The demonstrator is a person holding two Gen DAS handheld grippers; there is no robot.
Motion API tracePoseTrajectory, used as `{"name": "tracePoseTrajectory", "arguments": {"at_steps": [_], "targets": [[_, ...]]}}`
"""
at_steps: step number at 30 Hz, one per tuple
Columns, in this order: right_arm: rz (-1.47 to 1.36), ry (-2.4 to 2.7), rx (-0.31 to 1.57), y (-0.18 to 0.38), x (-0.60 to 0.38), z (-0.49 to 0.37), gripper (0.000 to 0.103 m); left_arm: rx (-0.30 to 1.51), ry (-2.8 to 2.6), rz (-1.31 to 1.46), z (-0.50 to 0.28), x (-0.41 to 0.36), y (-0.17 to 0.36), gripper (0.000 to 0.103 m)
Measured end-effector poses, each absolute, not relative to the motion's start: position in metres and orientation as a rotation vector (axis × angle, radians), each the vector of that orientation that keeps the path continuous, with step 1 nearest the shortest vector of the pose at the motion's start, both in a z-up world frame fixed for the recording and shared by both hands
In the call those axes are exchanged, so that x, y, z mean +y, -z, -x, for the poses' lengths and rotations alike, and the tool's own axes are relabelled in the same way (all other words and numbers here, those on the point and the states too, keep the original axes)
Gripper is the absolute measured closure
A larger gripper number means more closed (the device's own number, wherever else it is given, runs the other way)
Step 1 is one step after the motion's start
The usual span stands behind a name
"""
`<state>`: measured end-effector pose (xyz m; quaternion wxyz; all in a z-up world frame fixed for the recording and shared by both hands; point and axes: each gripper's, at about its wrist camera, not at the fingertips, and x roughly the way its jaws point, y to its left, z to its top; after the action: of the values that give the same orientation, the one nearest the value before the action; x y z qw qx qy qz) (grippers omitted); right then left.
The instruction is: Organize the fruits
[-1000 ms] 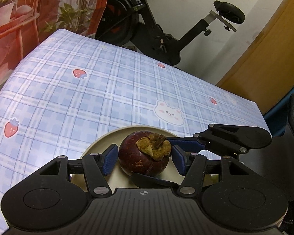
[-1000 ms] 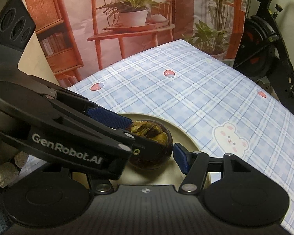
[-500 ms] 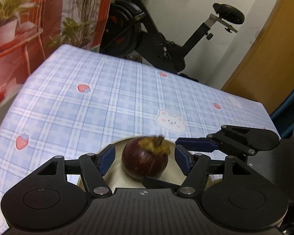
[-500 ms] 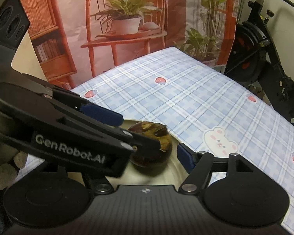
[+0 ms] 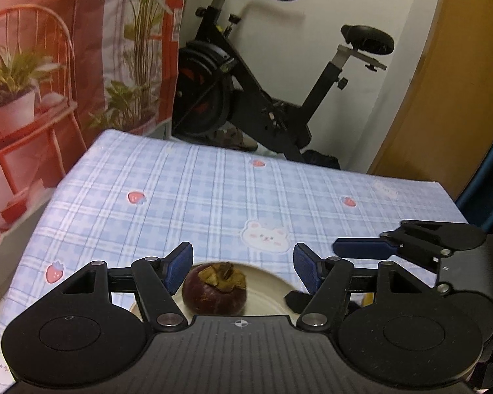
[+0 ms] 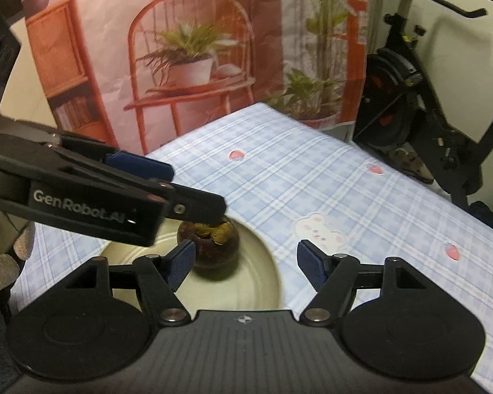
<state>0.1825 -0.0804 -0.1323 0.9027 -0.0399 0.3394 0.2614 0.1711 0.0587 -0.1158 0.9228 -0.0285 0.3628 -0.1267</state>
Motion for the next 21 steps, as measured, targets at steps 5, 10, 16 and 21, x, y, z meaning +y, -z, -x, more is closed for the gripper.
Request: {"name": "tracePoseTrajectory", "arguments": {"at_steps": [5, 10, 16, 21], "targets": [[0.033, -0.499, 0.664, 0.122, -0.107, -0.169, 0.032, 0.722, 0.243, 0.057, -0.162, 0.045, 0.109, 0.033], [-0.018, -0.462, 0.639, 0.117, -0.133, -0.149, 0.032, 0.711, 0.241, 0.055, -0.151, 0.031, 0.107, 0.033], [-0.065, -0.416, 0.624, 0.116, -0.158, -0.129, 0.032, 0.699, 0.266, 0.048, -0.136, 0.012, 0.106, 0.033], [-0.089, -0.383, 0.600, 0.115, -0.183, -0.109, 0.032, 0.701, 0.291, 0.043, -0.128, -0.002, 0.108, 0.033]]}}
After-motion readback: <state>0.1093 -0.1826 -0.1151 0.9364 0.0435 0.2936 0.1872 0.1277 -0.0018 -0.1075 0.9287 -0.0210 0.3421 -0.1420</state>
